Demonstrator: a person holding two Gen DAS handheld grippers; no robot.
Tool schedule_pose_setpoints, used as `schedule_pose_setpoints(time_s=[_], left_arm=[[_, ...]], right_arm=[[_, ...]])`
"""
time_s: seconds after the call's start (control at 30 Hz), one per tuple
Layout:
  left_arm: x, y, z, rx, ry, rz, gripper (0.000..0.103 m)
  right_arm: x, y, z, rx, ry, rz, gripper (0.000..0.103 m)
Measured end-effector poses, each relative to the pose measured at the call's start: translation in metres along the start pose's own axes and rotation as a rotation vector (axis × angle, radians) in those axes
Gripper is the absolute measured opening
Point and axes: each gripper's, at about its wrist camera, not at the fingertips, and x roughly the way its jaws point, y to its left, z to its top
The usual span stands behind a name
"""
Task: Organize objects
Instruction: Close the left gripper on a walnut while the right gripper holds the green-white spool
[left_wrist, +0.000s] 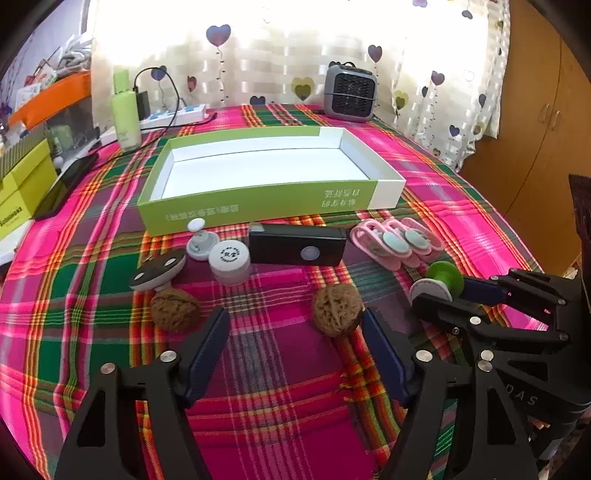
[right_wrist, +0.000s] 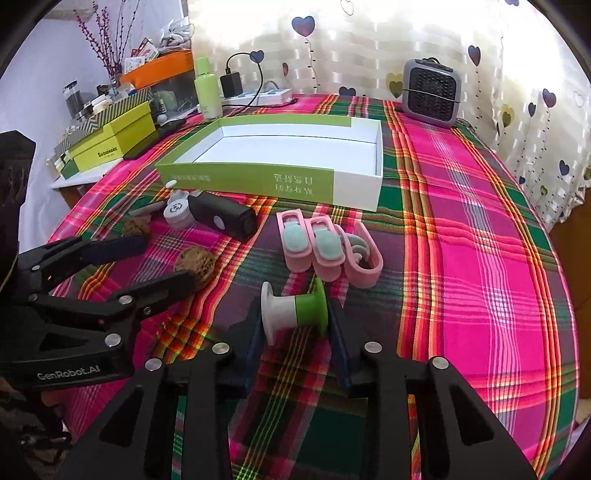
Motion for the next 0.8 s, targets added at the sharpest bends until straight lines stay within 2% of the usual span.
schedule_pose_setpoints(time_s=[0.2, 0.33, 0.6, 0.73, 0.8], left_arm=[[0.004, -0.004, 0.002, 0.003, 0.003, -0.007, 0.066], [0.008, -0.006, 0.002, -0.004, 0.02, -0.026, 0.054], [0.011, -0.005, 0.002, -0.014, 0.023, -0.033, 0.04], [0.01, -0.001, 0.003, -0.033, 0.021, -0.047, 0.028], [0.009, 0.0, 0.003, -0.034, 0.022, -0.048, 0.028]], right_arm=[[0.0, 0.0, 0.0, 0.001, 0.003, -0.002, 0.034], [-0.001, 0.001, -0.001, 0.004, 0.004, -0.004, 0.034], [-0.001, 0.002, -0.001, 0.004, 0.006, -0.007, 0.034], [-0.001, 0.003, -0.001, 0.004, 0.009, -0.008, 0.034], [-0.001, 0.003, -0.001, 0.003, 0.009, -0.007, 0.034]])
